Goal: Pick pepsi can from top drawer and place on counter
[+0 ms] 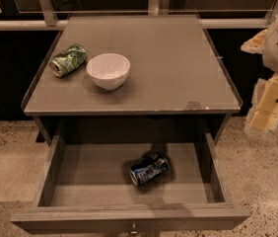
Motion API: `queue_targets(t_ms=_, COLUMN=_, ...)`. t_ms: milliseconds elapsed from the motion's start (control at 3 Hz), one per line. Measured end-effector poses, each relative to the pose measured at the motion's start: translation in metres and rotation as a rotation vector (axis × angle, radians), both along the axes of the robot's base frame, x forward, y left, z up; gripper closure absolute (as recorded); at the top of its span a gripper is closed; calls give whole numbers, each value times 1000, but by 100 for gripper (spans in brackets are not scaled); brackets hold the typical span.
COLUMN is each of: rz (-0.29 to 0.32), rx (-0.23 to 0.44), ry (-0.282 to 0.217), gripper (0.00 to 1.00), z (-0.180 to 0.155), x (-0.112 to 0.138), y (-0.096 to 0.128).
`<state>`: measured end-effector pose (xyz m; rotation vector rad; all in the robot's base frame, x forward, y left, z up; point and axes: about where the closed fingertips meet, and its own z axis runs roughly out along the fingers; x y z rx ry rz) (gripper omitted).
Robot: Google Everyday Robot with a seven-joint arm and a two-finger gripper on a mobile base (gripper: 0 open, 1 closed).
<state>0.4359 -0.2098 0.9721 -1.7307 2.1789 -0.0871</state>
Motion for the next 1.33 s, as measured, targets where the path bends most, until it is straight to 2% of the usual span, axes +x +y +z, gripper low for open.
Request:
queue_targets(t_ms=333, rz=66, rx=76, ry=-29, gripper=0, z=-23, x=-8, y=16)
queue_targets(t_ms=667, rz=123, rx=200, ry=-44, gripper=0, z=-59, x=-20, y=34)
queue_targets(t_ms=1000, rz=170, rx=249, ry=-26, gripper=0, z=-84, x=-27, y=49)
queue_targets(t_ms=1333, rz=175, rx=248, ry=-25, gripper=0, z=-86, x=-28, y=49)
